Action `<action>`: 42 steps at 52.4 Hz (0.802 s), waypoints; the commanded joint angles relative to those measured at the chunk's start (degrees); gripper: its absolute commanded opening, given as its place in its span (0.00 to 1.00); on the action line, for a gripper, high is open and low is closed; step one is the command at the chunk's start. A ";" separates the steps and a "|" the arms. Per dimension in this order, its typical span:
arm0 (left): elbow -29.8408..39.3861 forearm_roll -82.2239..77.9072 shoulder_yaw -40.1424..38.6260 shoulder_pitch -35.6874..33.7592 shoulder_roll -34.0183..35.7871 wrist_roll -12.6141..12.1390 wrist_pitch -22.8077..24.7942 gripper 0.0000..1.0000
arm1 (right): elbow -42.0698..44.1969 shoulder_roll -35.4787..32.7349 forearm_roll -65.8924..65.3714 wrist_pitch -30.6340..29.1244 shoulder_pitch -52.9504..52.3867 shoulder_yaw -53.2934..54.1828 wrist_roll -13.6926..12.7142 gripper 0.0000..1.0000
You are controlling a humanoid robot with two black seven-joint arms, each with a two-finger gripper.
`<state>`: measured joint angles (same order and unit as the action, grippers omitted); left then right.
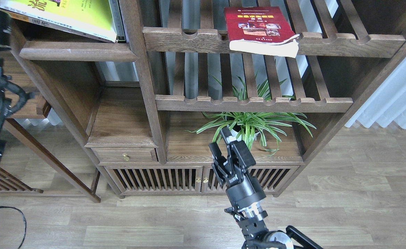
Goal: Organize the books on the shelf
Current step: 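Raise the right gripper up to the red book on the top shelf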
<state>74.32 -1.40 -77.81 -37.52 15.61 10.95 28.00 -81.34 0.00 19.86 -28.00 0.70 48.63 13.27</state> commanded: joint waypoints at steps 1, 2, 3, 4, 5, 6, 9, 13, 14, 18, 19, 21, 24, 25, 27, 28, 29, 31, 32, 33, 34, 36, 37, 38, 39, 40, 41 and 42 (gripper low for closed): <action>0.03 -0.45 2.22 3.85 -0.23 -3.73 0.00 0.93 | -0.05 0.00 0.00 0.00 -1.57 0.67 0.00 0.78; 0.03 -0.45 2.40 4.03 -0.23 -4.26 0.00 0.93 | -0.05 0.00 0.00 0.00 -1.58 0.67 0.00 0.78; 0.03 -0.53 3.09 5.17 -0.32 -5.49 0.00 0.93 | -0.05 0.00 0.00 0.00 -1.75 0.76 0.00 0.78; 0.03 -0.53 3.36 5.53 -0.41 -5.93 0.00 0.93 | -0.05 0.00 0.00 0.00 -1.84 0.85 0.00 0.78; 0.03 -0.53 3.97 6.23 -0.41 -6.81 0.00 0.93 | -0.05 0.00 0.00 0.00 -2.28 1.11 0.00 0.78; 0.03 -0.53 4.24 6.41 -0.50 -6.99 0.00 0.93 | -0.05 0.00 0.00 0.00 -2.45 1.29 0.00 0.78; 0.03 -0.53 6.35 7.90 -1.81 -7.96 0.00 0.93 | -0.05 0.00 0.35 0.00 -3.95 3.40 0.00 0.78; 0.03 -0.53 6.62 8.08 -2.52 -8.05 0.00 0.93 | -0.05 0.00 0.97 0.00 -5.00 4.27 0.00 0.78; 0.03 -0.53 6.70 8.17 -2.78 -8.05 0.00 0.93 | -0.05 0.00 1.15 0.00 -5.27 4.63 0.00 0.78; 0.03 -0.45 6.79 8.69 -3.22 -8.05 0.00 0.93 | -0.05 0.00 1.76 0.00 -6.32 6.03 0.00 0.78; 0.03 -0.53 6.88 9.04 -3.22 -8.05 0.00 0.93 | -0.05 0.00 1.76 0.00 -6.58 6.38 0.00 0.78; 0.03 -0.45 7.05 9.75 -3.31 -8.14 0.00 0.93 | 0.04 0.00 1.76 0.00 -6.94 6.91 0.00 0.78; 0.03 -0.53 8.02 10.80 -3.31 -8.14 0.00 0.93 | 0.04 0.00 1.85 0.00 -7.55 7.70 0.00 0.78; 0.03 -0.53 8.37 11.06 -3.31 -8.14 0.00 0.93 | 0.04 0.00 1.85 0.00 -7.73 8.05 0.00 0.78; 0.03 -0.53 8.90 11.50 -3.40 -8.14 0.00 0.93 | -0.05 0.00 1.94 0.00 -8.08 8.41 0.00 0.78; 0.03 -0.53 9.25 11.68 -3.40 -8.14 0.00 0.93 | 0.04 0.00 1.85 0.00 -8.34 8.67 0.00 0.78; 0.03 -0.53 9.43 11.86 -3.40 -8.14 0.00 0.93 | 0.04 0.00 1.85 0.00 -8.43 8.76 0.00 0.78; 0.03 -0.53 9.87 12.12 -3.40 -8.14 0.00 0.93 | 0.04 0.00 1.94 0.00 -8.87 9.02 0.00 0.78; 0.03 -0.53 10.22 12.30 -3.40 -8.14 0.00 0.93 | 0.04 0.00 1.94 0.00 -9.22 9.28 0.00 0.78; 0.03 -0.53 10.48 12.47 -3.40 -8.14 0.00 0.93 | 0.04 0.00 1.94 0.00 -9.57 9.64 0.00 0.78; 0.03 -0.53 10.66 12.56 -3.40 -8.14 0.00 0.93 | 0.04 0.00 1.94 0.00 -9.75 9.90 0.00 0.78; 0.03 -0.53 11.36 12.91 -3.48 -8.05 0.00 0.94 | 0.04 0.00 2.03 0.00 -10.10 10.51 0.00 0.78; 0.03 -0.53 11.62 13.09 -3.49 -8.13 0.00 0.94 | 0.13 0.00 2.03 0.00 -10.28 10.87 -0.09 0.78; 0.03 -0.62 11.89 13.26 -3.57 -8.14 0.00 0.94 | 0.13 0.00 2.03 0.00 -10.36 11.04 0.00 0.78; -0.05 -0.62 12.32 13.44 -3.75 -8.14 0.00 0.94 | 0.13 0.00 2.03 0.00 -10.45 11.31 -0.09 0.78; 0.03 -0.71 12.76 13.79 -3.84 -8.14 0.00 0.95 | 0.13 0.00 2.03 0.00 -10.63 11.57 -0.09 0.78; -0.05 -0.88 12.94 13.97 -3.84 -8.05 0.00 0.95 | 0.13 0.00 2.03 0.00 -10.72 11.66 -0.09 0.78; -0.05 -1.06 13.21 14.14 -3.84 -8.05 0.00 0.96 | 0.13 0.00 2.03 0.00 -10.89 11.75 -0.09 0.78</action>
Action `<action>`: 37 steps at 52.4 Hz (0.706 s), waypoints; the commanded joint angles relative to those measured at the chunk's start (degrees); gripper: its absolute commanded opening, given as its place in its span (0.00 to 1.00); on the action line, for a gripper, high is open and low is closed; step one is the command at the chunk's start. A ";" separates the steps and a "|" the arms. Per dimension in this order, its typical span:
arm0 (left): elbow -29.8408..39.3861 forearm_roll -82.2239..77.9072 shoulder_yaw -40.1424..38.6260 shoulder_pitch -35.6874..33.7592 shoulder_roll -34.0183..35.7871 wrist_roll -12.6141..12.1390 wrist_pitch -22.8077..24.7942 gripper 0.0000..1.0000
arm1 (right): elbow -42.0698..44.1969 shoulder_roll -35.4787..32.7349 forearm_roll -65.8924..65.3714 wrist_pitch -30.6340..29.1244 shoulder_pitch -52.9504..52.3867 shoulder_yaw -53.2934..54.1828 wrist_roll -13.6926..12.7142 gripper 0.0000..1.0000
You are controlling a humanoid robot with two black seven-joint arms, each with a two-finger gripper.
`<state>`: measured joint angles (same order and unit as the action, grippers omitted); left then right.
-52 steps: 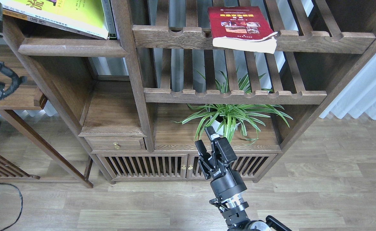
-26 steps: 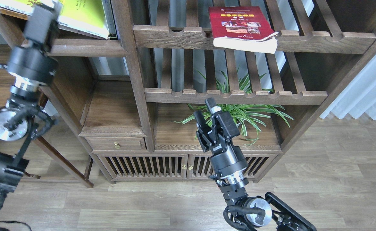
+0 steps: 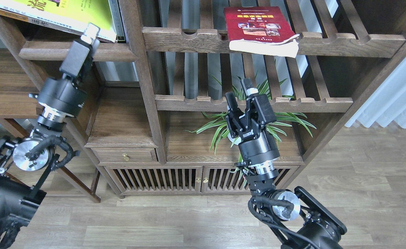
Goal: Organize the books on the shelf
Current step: 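Raise the right gripper up to the red book on the top shelf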
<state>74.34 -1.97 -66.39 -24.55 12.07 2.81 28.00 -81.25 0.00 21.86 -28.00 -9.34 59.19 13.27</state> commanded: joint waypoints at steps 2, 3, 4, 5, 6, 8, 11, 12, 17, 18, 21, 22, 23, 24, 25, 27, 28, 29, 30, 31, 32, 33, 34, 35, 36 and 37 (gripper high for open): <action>-0.07 -0.67 2.14 1.43 -0.38 0.09 0.00 0.96 | 0.13 0.00 0.02 0.00 -1.03 1.36 -0.09 0.78; -0.16 -0.75 2.14 1.52 -0.47 0.09 0.00 0.96 | 0.13 0.00 0.02 0.00 -1.12 1.54 -0.09 0.78; -0.16 -0.93 2.40 1.61 -0.73 0.09 0.00 0.96 | 0.13 0.00 0.02 0.00 -1.20 1.89 -0.09 0.78; -0.25 -1.02 2.49 1.70 -0.91 0.09 0.00 0.97 | 0.13 0.00 0.02 0.00 -1.20 2.33 -0.09 0.78; -0.34 -1.02 2.58 1.78 -1.08 0.09 0.00 0.97 | 0.13 0.00 0.11 0.00 -1.29 2.59 -0.09 0.78; -0.51 -1.02 2.58 1.78 -1.96 0.09 0.00 0.97 | 0.13 0.00 0.20 0.00 -1.29 3.47 -0.09 0.78; -0.69 -1.11 2.58 1.78 -2.84 0.00 0.00 0.97 | 0.13 0.00 0.20 0.00 -1.38 4.18 -0.09 0.79; -0.78 -1.11 2.58 1.70 -3.02 0.00 0.00 0.97 | 0.13 0.00 0.29 0.00 -1.47 4.53 -0.09 0.79; -0.86 -1.54 2.67 1.78 -3.20 0.00 0.00 0.97 | 0.13 0.00 0.64 0.00 -2.52 5.32 -0.09 0.78; -0.86 -1.63 2.67 1.78 -3.28 0.00 0.00 0.97 | 0.13 0.00 0.72 0.00 -2.52 5.32 -0.09 0.78; -1.04 -1.98 2.84 1.78 -3.46 0.00 0.00 0.97 | 0.13 0.00 0.90 0.00 -3.05 6.45 -0.09 0.78; -1.04 -1.99 2.84 1.70 -3.63 0.00 0.00 0.97 | 0.13 0.00 0.90 0.00 -3.31 6.55 -0.09 0.78; -1.13 -1.99 2.75 1.70 -3.64 0.00 0.00 0.97 | 0.13 0.00 0.90 0.00 -3.66 6.64 -0.09 0.78; -1.13 -1.99 2.75 1.70 -3.72 0.00 0.00 0.97 | 0.13 0.00 0.90 0.00 -3.84 6.73 -0.09 0.78; -1.13 -1.99 2.75 1.70 -3.72 0.00 0.00 0.97 | 0.13 0.00 0.90 0.00 -4.28 6.81 -0.09 0.78; -1.13 -1.99 2.75 1.70 -3.72 0.00 0.00 0.97 | 0.13 0.00 1.08 0.00 -4.98 6.90 -0.09 0.78; -1.13 -1.99 2.75 1.70 -3.72 0.00 0.00 0.97 | 0.13 0.00 1.16 0.00 -5.16 6.90 -0.09 0.78; -1.13 -1.99 2.75 1.70 -3.72 0.00 0.00 0.97 | 0.13 0.00 1.25 0.00 -5.42 6.90 -0.09 0.78; -1.13 -1.99 2.75 1.70 -3.72 0.00 0.00 0.97 | 0.13 0.00 1.34 0.00 -5.60 6.90 -0.09 0.78; -1.13 -1.99 2.75 1.70 -3.72 0.00 0.00 0.97 | 0.13 0.00 1.34 0.00 -5.69 6.90 -0.09 0.78; -1.13 -1.99 2.75 1.70 -3.72 0.00 0.00 0.97 | 0.13 0.00 1.34 0.00 -5.86 6.90 -0.18 0.78; -1.13 -1.99 2.75 1.70 -3.72 0.00 0.00 0.97 | 0.13 0.00 1.34 0.00 -5.95 6.90 -0.18 0.78; -1.13 -1.99 2.75 1.70 -3.72 0.00 0.00 0.97 | 0.13 0.00 1.34 0.00 -5.95 6.90 -0.18 0.78; -1.13 -1.99 2.75 1.70 -3.72 0.00 0.00 0.97 | 0.13 0.00 1.34 0.00 -6.04 6.90 -0.09 0.78; -1.13 -1.99 2.75 1.61 -3.72 0.00 0.00 0.97 | 0.13 0.00 1.34 0.00 -6.04 6.90 -0.18 0.78; -1.13 -1.99 2.75 1.61 -3.72 0.00 0.00 0.97 | 0.13 0.00 1.34 0.00 -6.04 6.90 -0.18 0.78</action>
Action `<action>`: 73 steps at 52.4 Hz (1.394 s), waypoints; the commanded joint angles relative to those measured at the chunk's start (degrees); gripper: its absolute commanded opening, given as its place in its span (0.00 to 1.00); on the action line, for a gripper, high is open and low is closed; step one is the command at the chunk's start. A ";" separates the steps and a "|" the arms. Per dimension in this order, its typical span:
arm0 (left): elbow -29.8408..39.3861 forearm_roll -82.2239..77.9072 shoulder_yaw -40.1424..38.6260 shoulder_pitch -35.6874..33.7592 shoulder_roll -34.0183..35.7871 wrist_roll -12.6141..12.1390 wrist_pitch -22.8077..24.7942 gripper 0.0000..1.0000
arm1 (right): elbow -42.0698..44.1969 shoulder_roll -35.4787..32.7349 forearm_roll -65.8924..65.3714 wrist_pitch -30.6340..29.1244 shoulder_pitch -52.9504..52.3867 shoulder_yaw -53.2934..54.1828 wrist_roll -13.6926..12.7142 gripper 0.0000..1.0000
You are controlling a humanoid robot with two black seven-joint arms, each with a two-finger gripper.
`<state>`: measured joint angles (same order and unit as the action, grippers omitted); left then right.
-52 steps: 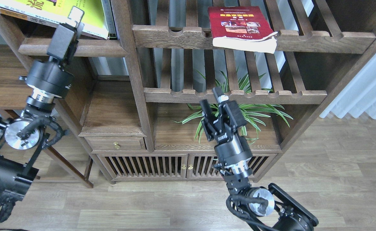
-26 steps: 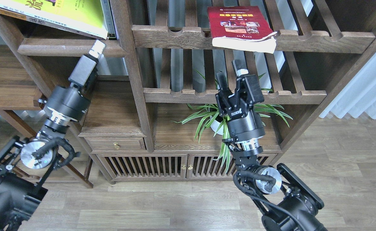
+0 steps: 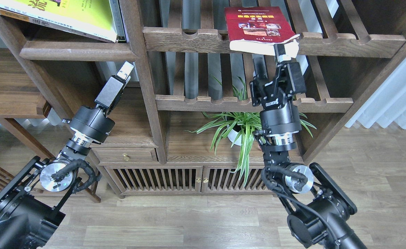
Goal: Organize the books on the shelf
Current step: 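Raise the right gripper up to the red book on the top shelf, then push the red book's bottom edge with the right gripper to tilt it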
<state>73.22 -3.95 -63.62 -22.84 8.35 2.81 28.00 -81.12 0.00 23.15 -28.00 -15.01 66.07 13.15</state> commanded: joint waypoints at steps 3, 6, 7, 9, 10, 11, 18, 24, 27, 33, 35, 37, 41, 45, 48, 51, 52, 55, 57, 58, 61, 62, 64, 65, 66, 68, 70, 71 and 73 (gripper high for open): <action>0.00 0.00 -0.10 -0.18 0.00 0.00 0.00 0.97 | -0.01 0.00 0.05 0.00 -0.37 0.02 -0.14 0.78; 0.00 0.00 -0.19 -0.27 0.00 -0.09 0.00 0.97 | -0.01 0.00 0.05 0.00 -0.37 -0.15 -0.23 0.78; -0.27 0.00 -0.19 -0.27 0.00 0.00 0.00 0.97 | -0.01 0.00 0.14 0.00 -0.37 -0.15 -0.23 0.78; -0.35 0.00 -0.19 -0.27 0.00 -0.09 0.00 0.97 | -0.01 0.00 0.14 0.00 -0.37 -0.33 -0.23 0.78; -0.44 0.00 -0.27 -0.27 0.09 0.00 0.00 0.97 | -0.01 0.00 0.14 0.00 -0.37 -0.50 -0.23 0.78; -0.44 0.00 -0.27 -0.27 0.09 0.00 0.00 0.97 | -0.01 0.00 0.14 0.00 -0.37 -0.59 -0.23 0.78; -0.53 0.00 -0.36 -0.27 0.17 -0.09 0.00 0.97 | -0.01 0.00 0.05 1.36 -0.02 -1.38 -0.41 0.78; -0.53 0.00 -0.36 -0.27 0.09 0.00 0.00 0.97 | 0.17 0.00 0.05 3.30 -0.10 -1.56 -0.50 0.78; -0.62 -0.09 -0.36 -0.27 0.09 -0.09 0.00 0.97 | 0.17 0.00 0.05 4.00 -0.19 -1.56 -0.50 0.78; -0.80 -0.09 -0.36 -0.27 0.17 0.00 0.00 0.97 | 0.17 0.00 0.05 6.29 -0.54 -1.47 -0.50 0.78; -0.88 -0.09 -0.36 -0.18 0.17 0.00 0.00 0.97 | 0.17 0.00 0.05 7.60 -0.81 -1.47 -0.50 0.78; -0.88 -0.09 -0.36 -0.18 0.17 0.00 0.00 0.97 | 0.26 0.00 0.05 8.57 -1.16 -1.39 -0.50 0.78; -0.88 -0.09 -0.36 -0.18 0.17 0.00 0.00 0.97 | 0.26 0.00 0.05 11.47 -2.21 -1.21 -0.50 0.78; -0.88 -0.09 -0.36 -0.18 0.17 0.00 0.00 0.97 | 0.26 0.00 0.14 12.61 -3.00 -0.86 -0.50 0.78; -0.88 0.00 -0.45 -0.18 0.17 0.00 0.00 0.97 | 0.26 0.00 0.14 13.32 -3.44 -0.77 -0.50 0.78; -0.88 0.00 -0.54 -0.18 0.17 0.00 0.00 0.97 | 0.26 0.00 0.14 14.28 -3.71 -0.68 -0.50 0.78; -0.88 0.00 -0.54 -0.18 0.26 0.00 0.00 0.97 | 0.26 0.00 0.14 14.55 -3.71 -0.68 -0.50 0.78; -0.88 0.00 -0.63 -0.18 0.26 0.00 0.00 0.97 | 0.26 0.00 0.14 15.34 -3.97 -0.51 -0.50 0.78; -0.88 0.00 -0.71 -0.10 0.26 0.00 0.00 0.97 | 0.26 0.00 0.14 15.87 -4.06 -0.51 -0.50 0.78; -0.88 0.00 -0.80 -0.10 0.35 0.00 0.00 0.97 | 0.26 0.00 0.14 16.13 -4.06 -0.51 -0.50 0.78; -0.88 0.00 -1.06 -0.10 0.44 -0.09 0.00 0.97 | 0.26 0.00 0.14 16.31 -4.15 -0.51 -0.50 0.78; -0.88 0.00 -1.15 -0.10 0.44 0.00 0.00 0.97 | 0.26 0.00 0.14 16.40 -4.41 -0.51 -0.50 0.78; -0.88 0.00 -1.24 -0.10 0.44 0.00 0.00 0.97 | 0.26 0.00 0.14 16.48 -4.67 -0.51 -0.50 0.78; -0.88 0.00 -1.33 -0.10 0.44 -0.09 0.00 0.97 | 0.26 0.00 0.14 16.49 -4.76 -0.51 -0.50 0.78; -0.88 0.00 -1.33 -0.10 0.44 0.00 0.00 0.97 | 0.26 0.00 0.22 16.49 -4.94 -0.42 -0.50 0.78; -0.88 0.00 -1.33 -0.10 0.44 -0.09 0.00 0.97 | 0.26 0.00 0.31 16.84 -5.11 -0.33 -0.50 0.77; -0.88 0.00 -1.33 -0.10 0.44 -0.09 0.00 0.97 | 0.26 0.00 0.40 17.01 -5.20 -0.33 -0.50 0.77; -0.88 0.00 -1.33 -0.10 0.44 -0.09 0.00 0.97 | 0.26 0.00 0.40 17.10 -5.29 -0.33 -0.50 0.77; -0.88 0.00 -1.15 -0.10 0.44 -0.09 0.00 0.97 | 0.26 0.00 0.40 17.45 -5.47 -0.24 -0.50 0.77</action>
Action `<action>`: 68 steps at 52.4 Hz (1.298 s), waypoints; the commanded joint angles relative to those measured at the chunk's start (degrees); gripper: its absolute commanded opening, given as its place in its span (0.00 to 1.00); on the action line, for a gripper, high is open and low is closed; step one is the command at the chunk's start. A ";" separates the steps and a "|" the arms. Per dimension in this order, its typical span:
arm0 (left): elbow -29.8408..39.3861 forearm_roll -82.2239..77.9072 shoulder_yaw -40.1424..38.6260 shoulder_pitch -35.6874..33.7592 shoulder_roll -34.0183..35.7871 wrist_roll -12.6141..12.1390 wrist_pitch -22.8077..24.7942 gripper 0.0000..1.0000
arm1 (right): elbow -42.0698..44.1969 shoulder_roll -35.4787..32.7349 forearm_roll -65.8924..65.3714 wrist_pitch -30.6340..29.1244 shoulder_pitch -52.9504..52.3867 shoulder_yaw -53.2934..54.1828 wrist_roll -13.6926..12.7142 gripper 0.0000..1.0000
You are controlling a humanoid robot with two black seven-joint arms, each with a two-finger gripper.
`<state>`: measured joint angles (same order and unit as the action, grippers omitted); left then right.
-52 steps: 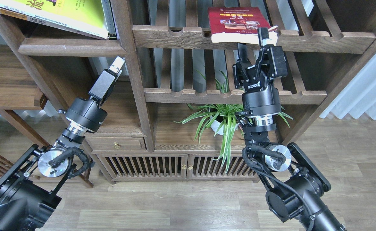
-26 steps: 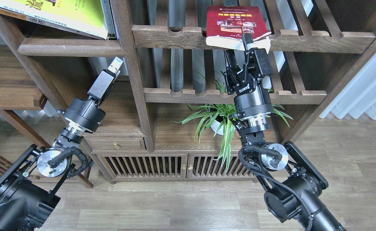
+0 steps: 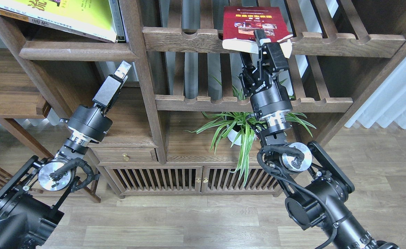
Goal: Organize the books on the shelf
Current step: 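Push the red book's bottom edge with the right gripper to tilt it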
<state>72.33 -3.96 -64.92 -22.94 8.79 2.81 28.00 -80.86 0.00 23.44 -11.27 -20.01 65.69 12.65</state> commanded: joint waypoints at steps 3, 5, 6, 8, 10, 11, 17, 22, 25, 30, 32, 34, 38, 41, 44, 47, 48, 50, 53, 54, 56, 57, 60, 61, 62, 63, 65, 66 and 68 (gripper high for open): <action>0.00 0.00 0.15 0.00 0.00 -0.08 0.00 0.97 | 0.00 0.00 0.12 0.81 -0.73 0.23 0.00 0.77; 0.00 0.00 0.15 0.00 0.00 0.00 0.00 0.97 | 0.00 0.00 0.12 0.90 -0.73 0.31 0.00 0.77; 0.00 0.00 0.15 0.00 0.00 -0.08 0.00 0.97 | 0.00 0.00 0.12 0.90 -0.73 0.49 0.00 0.77; 0.00 0.00 0.23 0.09 0.00 -0.08 0.00 0.97 | 0.09 0.00 0.12 0.99 -0.82 0.66 0.00 0.77; 0.00 0.00 0.23 0.00 0.00 -0.08 0.00 0.97 | 0.17 0.00 0.12 1.16 -1.00 0.75 0.00 0.77; 0.00 0.00 0.23 0.00 0.00 -0.08 0.00 0.97 | 0.17 0.00 0.12 1.25 -1.00 0.75 0.00 0.77; 0.00 0.00 0.15 0.00 0.00 0.00 0.00 0.97 | 0.79 0.00 0.12 2.22 -1.70 1.10 0.00 0.77; 0.00 0.00 0.15 0.09 0.00 0.00 0.00 0.97 | 0.97 0.00 0.12 3.27 -2.05 1.37 0.00 0.77; 0.00 0.00 0.15 0.09 0.00 0.00 0.00 0.97 | 1.05 0.00 0.12 3.80 -2.49 1.37 0.00 0.77; 0.00 0.00 0.06 0.09 0.00 0.00 0.00 0.97 | 1.40 0.00 0.12 3.97 -2.76 1.54 0.00 0.76; 0.00 -0.09 0.06 0.09 0.00 -0.08 0.00 0.97 | 1.67 0.00 0.12 3.97 -2.84 1.54 0.00 0.76; -0.09 -0.09 -0.03 0.09 0.00 0.00 0.00 0.97 | 1.84 0.00 0.12 3.97 -2.93 1.63 0.00 0.75; -0.44 -0.09 -0.03 0.00 0.00 0.00 0.00 0.97 | 2.20 0.00 0.12 3.97 -3.02 1.63 0.00 0.74; -0.53 -0.09 -0.03 0.00 0.00 0.00 0.00 0.97 | 2.20 0.00 0.12 3.97 -3.02 1.63 0.00 0.72; -0.70 -0.09 0.06 0.00 -0.17 -0.08 0.00 0.97 | 2.28 0.00 0.12 3.97 -3.11 1.72 0.09 0.70; -0.79 -0.09 0.06 0.00 -0.18 0.00 0.00 0.97 | 2.28 0.00 0.03 3.97 -3.46 1.98 0.09 0.70; -0.79 -0.09 0.06 0.00 -0.18 0.00 0.00 0.97 | 2.37 0.00 0.03 3.97 -3.55 2.16 0.09 0.70; -0.79 -0.09 0.06 0.00 -0.18 0.00 0.00 0.97 | 2.46 0.00 0.03 4.06 -3.63 2.33 0.09 0.70; -0.88 -0.09 0.06 0.00 -0.18 0.00 0.00 0.97 | 2.90 0.00 0.03 4.06 -3.90 2.51 0.00 0.70; -0.96 -0.09 0.15 0.00 -0.26 0.00 0.00 0.97 | 3.07 0.00 0.03 4.06 -4.07 2.51 0.09 0.70; -1.23 -0.09 0.15 0.00 -0.35 0.00 0.00 0.97 | 3.34 0.00 0.03 4.06 -4.51 2.51 0.00 0.70; -1.23 -0.09 0.15 -0.09 -0.35 0.00 0.00 0.97 | 3.51 0.00 0.03 4.06 -4.60 2.60 0.00 0.70; -1.23 -0.09 0.15 -0.18 -0.35 0.00 0.00 0.97 | 3.60 0.00 0.03 4.24 -4.78 2.51 0.09 0.70; -1.23 -0.09 0.15 -0.18 -0.35 0.00 0.00 0.97 | 3.69 0.00 0.03 4.32 -4.86 2.60 0.00 0.69; -1.32 -0.09 0.06 -0.26 -0.35 0.00 0.00 0.97 | 3.69 0.00 0.03 4.41 -4.86 2.60 0.00 0.69; -1.32 -0.09 0.06 -0.26 -0.35 0.00 0.00 0.97 | 3.78 0.00 0.03 4.50 -4.95 2.60 0.00 0.68; -1.32 -0.09 0.06 -0.35 -0.35 0.00 0.00 0.97 | 3.87 0.00 0.03 4.50 -4.95 2.60 0.09 0.66; -1.32 -0.09 -0.03 -0.44 -0.35 0.00 0.00 0.97 | 3.87 0.00 -0.06 4.50 -4.95 2.60 0.09 0.63; -1.32 -0.09 -0.03 -0.44 -0.35 0.00 0.00 0.97 | 3.87 0.00 -0.06 4.41 -5.04 2.60 0.09 0.61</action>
<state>71.04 -4.04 -64.78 -23.26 8.44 2.81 28.00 -77.08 0.00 23.43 -6.83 -24.91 68.28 12.69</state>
